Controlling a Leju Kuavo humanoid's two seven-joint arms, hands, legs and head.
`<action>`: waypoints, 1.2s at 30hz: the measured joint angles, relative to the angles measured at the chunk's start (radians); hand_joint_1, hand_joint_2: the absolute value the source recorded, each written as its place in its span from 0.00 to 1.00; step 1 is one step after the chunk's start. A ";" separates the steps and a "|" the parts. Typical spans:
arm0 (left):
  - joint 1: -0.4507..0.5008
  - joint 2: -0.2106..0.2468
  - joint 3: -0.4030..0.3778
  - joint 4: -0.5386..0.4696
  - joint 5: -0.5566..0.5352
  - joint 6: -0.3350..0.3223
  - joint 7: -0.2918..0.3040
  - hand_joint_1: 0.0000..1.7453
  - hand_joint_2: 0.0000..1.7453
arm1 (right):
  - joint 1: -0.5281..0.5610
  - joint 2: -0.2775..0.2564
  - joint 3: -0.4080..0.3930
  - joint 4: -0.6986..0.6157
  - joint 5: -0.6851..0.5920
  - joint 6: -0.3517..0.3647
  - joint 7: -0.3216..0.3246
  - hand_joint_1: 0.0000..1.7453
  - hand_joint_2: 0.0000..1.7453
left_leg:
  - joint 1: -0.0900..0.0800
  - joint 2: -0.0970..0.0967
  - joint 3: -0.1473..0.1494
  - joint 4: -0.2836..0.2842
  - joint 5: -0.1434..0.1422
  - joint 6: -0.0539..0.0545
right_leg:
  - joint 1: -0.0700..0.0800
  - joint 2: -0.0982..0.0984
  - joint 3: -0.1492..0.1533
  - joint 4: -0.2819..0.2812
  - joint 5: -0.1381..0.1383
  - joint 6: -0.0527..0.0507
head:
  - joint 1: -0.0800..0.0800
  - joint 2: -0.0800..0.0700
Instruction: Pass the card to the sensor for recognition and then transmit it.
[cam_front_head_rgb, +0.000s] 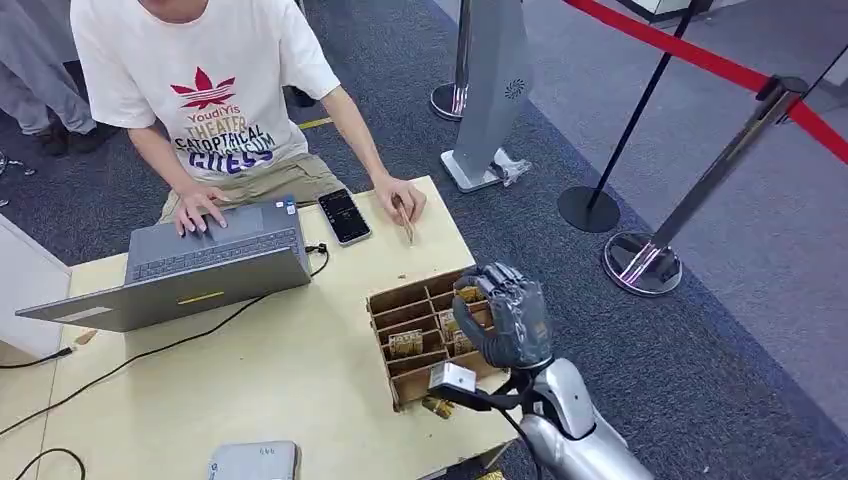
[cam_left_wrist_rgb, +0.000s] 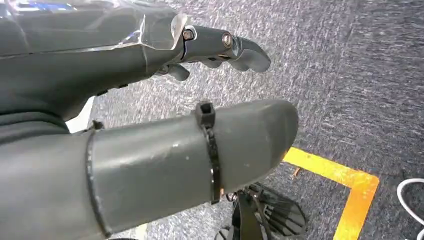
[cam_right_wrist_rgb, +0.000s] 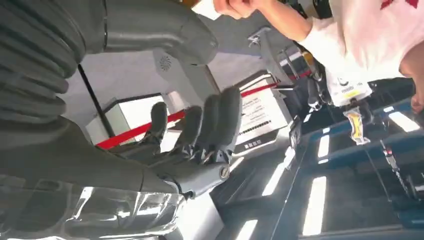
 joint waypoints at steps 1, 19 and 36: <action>0.000 0.000 0.001 0.000 0.001 0.000 0.000 0.00 0.00 | 0.006 -0.007 0.001 -0.003 0.000 0.002 0.006 0.51 1.00 | 0.000 0.000 0.000 0.000 0.000 0.000 | 0.000 0.000 0.000 0.000 0.000 0.000 | 0.000 0.000; 0.011 0.000 0.016 0.000 -0.003 -0.019 -0.012 0.00 0.00 | 0.057 -0.113 0.089 -0.047 0.015 0.090 0.089 0.44 1.00 | 0.000 0.000 0.000 0.000 0.000 0.000 | 0.000 0.000 0.000 0.000 0.000 0.000 | 0.000 0.000; 0.012 0.012 0.016 0.000 -0.031 -0.040 -0.012 0.00 0.00 | 0.058 -0.133 0.129 -0.042 0.035 0.156 0.167 0.45 1.00 | 0.000 0.000 0.000 0.000 0.000 0.000 | 0.000 0.000 0.000 0.000 0.000 0.000 | 0.000 0.000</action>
